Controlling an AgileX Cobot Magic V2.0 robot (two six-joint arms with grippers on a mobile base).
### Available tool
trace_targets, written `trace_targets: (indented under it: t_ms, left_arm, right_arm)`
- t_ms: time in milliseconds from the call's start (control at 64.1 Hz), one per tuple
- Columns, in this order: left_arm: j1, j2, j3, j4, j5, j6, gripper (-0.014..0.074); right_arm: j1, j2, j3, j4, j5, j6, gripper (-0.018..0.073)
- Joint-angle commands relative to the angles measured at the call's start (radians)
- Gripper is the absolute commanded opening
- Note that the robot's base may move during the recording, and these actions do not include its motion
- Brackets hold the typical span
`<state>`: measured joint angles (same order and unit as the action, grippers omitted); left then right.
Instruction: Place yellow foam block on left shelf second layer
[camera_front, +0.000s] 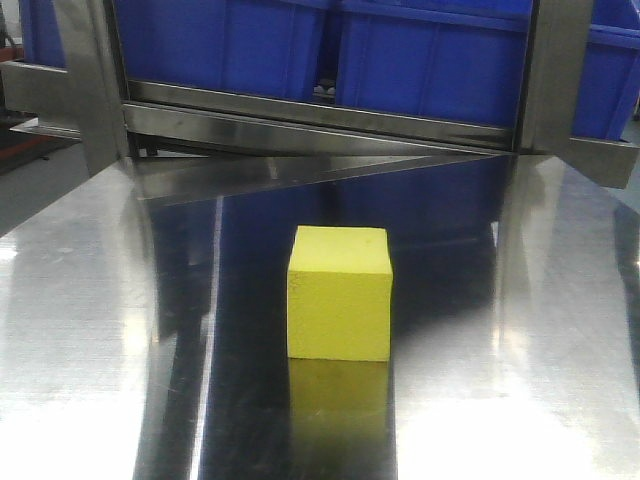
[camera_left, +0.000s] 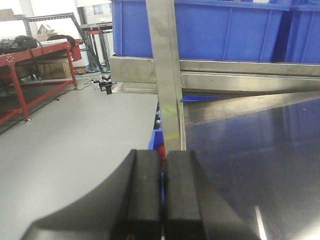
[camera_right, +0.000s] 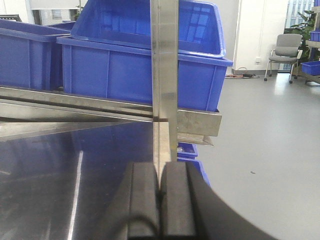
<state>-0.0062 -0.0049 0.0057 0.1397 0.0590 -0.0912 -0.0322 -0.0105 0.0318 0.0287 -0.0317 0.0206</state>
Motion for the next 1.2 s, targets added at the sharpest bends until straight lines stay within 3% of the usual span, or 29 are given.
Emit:
trace_targets:
  t_ms: [0,999,1186]
  left_arm:
    - [-0.004,-0.021,0.023,-0.006,-0.082,-0.005,0.0136]
    - [-0.004,-0.021,0.023,-0.006,-0.082,-0.005,0.0136]
    - [-0.004,-0.021,0.023,-0.006,-0.082,-0.005,0.0136]
  right_arm:
    - [-0.005,-0.019,-0.023,0.000,-0.084,0.001,0.0032]
    - [-0.004,-0.019,-0.030,0.000,-0.057,0.001,0.0032]
    - [0.015,-0.006,-0.098,-0.029,0.032,0.001,0.0032]
